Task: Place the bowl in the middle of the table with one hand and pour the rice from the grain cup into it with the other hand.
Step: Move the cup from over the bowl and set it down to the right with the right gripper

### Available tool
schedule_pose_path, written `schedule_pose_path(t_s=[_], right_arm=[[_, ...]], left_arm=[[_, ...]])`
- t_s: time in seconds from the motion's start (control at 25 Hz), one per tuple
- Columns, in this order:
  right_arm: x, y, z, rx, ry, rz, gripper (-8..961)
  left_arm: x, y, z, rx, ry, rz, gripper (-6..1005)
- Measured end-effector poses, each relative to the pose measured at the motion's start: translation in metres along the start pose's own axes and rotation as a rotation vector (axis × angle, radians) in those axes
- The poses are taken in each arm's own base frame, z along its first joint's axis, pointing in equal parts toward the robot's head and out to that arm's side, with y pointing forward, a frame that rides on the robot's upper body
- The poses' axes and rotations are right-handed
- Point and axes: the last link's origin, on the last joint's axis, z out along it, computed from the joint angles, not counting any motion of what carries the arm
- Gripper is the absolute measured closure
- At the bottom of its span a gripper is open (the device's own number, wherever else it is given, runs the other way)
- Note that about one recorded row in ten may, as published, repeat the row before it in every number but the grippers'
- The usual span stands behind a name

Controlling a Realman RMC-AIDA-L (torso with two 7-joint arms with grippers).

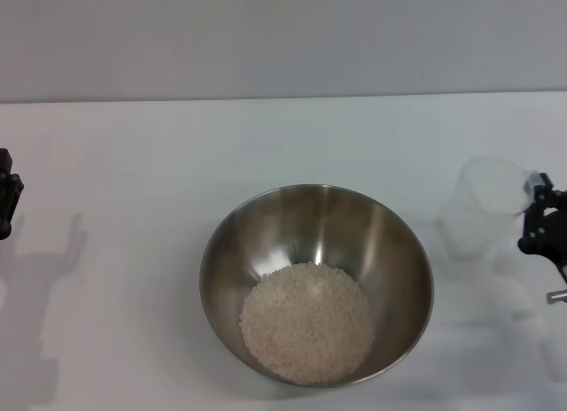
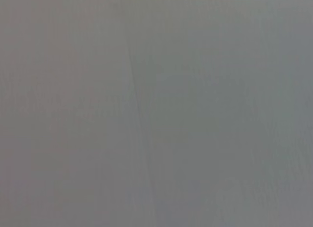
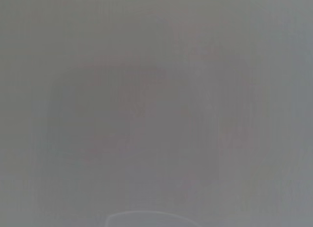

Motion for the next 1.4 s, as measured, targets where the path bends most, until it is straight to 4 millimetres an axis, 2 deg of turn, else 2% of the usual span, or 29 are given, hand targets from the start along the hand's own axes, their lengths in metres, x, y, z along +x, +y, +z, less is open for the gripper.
schedule_pose_path(t_s=[0.16,0.64,1.4], right_arm=[[0.007,0.006,0.014,-0.05,0.068,-0.027,805],[0.011,0.017,0.03,-0.122,0.123,-0.064,793],[0.017,0.023,0.03,-0.144,0.167,-0.068,773]], left_arm=[[0.0,0.0,0.0,0.0,0.001,0.0,190],[0.0,0.001,0.001,-0.002,0.003,-0.001,189],[0.002,0.002,0.003,-0.005,0.01,-0.003,189]])
